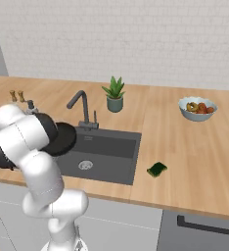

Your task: Pick the pan and sponge and place them into the sink. Then turn on the water.

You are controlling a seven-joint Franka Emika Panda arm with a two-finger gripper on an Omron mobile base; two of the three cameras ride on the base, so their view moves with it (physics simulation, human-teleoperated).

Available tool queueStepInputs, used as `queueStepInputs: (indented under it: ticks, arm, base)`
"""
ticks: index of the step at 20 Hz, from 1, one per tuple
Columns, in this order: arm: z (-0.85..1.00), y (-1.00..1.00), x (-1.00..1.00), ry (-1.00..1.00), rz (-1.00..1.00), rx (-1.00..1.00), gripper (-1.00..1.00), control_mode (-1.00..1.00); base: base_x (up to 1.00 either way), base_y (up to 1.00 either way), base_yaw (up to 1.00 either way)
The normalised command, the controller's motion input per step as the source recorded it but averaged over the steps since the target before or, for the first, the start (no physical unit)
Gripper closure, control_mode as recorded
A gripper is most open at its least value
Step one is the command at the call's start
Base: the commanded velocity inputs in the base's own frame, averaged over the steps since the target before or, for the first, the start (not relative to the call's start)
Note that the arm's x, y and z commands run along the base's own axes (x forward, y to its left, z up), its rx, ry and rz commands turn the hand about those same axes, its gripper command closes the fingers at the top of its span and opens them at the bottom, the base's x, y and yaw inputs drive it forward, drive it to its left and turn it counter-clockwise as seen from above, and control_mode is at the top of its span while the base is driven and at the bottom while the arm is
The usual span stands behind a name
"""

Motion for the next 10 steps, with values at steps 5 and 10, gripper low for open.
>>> queueStepInputs:
  ticks: [5,10]
  arm:
    - [0.01,-0.76,-0.22,0.0,0.0,0.06,1.0,-1.0]
    - [0.08,-0.78,-0.31,-0.03,0.05,0.09,1.0,-1.0]
  base:
    - [0.0,0.0,0.0]
    - [0.0,0.0,0.0]
